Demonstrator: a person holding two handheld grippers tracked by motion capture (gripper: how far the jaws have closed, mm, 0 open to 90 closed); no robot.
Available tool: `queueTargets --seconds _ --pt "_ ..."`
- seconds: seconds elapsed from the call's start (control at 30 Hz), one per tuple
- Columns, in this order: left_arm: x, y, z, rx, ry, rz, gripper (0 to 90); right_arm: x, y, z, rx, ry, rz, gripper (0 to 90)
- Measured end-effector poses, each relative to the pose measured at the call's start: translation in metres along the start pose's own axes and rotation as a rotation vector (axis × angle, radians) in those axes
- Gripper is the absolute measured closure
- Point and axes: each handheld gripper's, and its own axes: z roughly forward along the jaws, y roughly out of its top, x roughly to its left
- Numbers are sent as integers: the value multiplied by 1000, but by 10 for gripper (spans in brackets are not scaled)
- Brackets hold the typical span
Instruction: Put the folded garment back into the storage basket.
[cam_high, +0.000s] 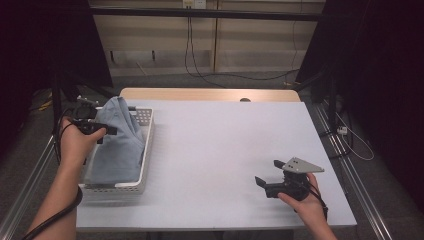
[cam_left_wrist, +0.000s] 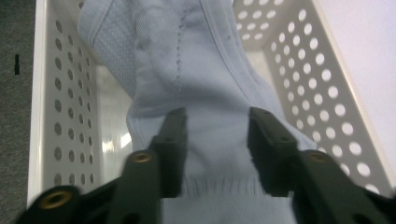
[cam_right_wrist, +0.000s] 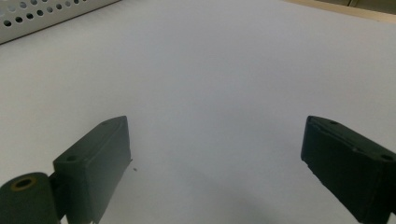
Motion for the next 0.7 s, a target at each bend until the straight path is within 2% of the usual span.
queueTargets --seconds 0.07,0.1,0.2,0.27,0.43,0.57,0.7 --pt "1 2 4 -15 20 5 623 0 0 0 -1 2 -2 75" --pt "1 2 6 -22 21 -9 626 0 0 0 0 3 -2 75" --pt "4 4 12 -42 52 -4 689 1 0 0 -1 4 -4 75" --pt "7 4 16 -49 49 -17 734 2 1 0 -4 6 -5 75" --pt "9 4 28 -57 76 -17 809 3 2 1 -4 9 -8 75" --pt "9 1 38 -60 78 -23 848 4 2 2 -3 11 -7 75" --pt "6 0 48 -57 61 -35 853 4 1 2 -1 12 -5 75"
